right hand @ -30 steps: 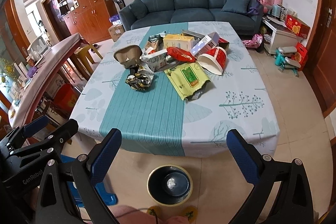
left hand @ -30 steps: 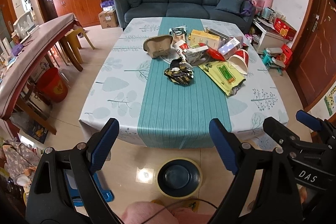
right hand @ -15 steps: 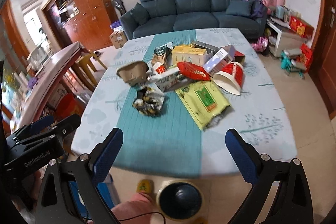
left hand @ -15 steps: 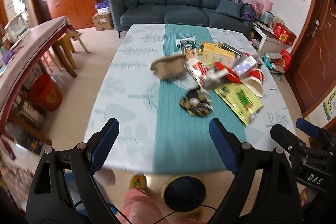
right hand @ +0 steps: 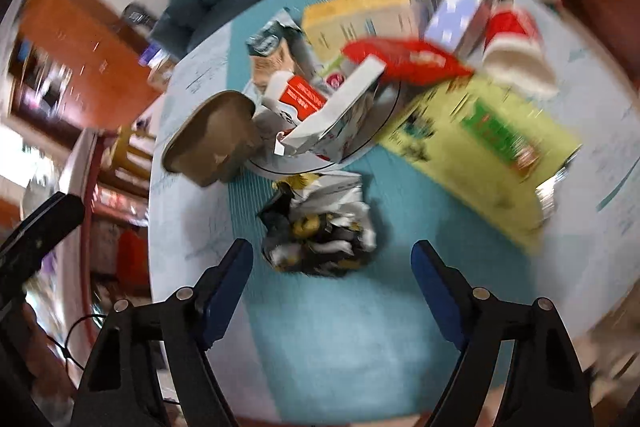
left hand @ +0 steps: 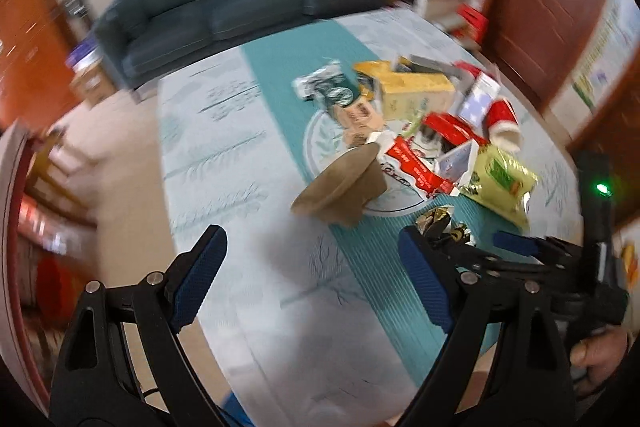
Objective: Collect trash
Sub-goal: 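Grasp the black-and-yellow snack bag with the right tool while the left tool grasps the tan cup holder, then carry the snack bag and cup holder over the black bin, then open both tools to drop the bag and cup holder into the bin, then move both open tools back toward the trash on the table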
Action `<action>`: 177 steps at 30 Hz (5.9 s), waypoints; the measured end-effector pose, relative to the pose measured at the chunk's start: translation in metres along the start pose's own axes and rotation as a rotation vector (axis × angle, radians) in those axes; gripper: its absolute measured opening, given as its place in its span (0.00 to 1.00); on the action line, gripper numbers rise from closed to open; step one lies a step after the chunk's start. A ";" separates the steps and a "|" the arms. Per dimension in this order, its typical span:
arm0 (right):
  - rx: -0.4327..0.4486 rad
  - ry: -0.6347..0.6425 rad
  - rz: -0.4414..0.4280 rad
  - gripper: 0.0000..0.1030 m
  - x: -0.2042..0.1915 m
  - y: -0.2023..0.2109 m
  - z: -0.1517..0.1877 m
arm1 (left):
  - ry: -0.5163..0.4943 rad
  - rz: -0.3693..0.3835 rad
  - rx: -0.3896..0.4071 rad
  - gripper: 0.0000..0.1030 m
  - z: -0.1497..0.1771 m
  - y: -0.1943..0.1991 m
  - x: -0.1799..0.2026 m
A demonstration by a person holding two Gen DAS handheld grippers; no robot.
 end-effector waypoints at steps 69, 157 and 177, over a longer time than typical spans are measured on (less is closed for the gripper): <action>0.027 0.357 -0.133 0.42 0.106 0.203 0.105 | 0.319 0.170 -0.070 0.07 0.148 0.108 0.221; -0.144 0.063 -0.054 0.88 0.205 0.078 0.300 | 0.158 -0.008 -0.150 0.68 0.297 0.060 0.260; 0.112 0.326 -0.128 0.88 0.091 0.294 0.164 | 0.292 -0.075 0.149 0.68 0.118 0.241 0.198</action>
Point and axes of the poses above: each gripper's, at about its wrist camera, not at the fingertips, and y roughly against the way its jaws point, x to its right, z to its underside, the point moved 6 cm from there along -y, roughly the way its jaws point, and after that the axes turned 6 degrees about -z, right-handed, at the moved point
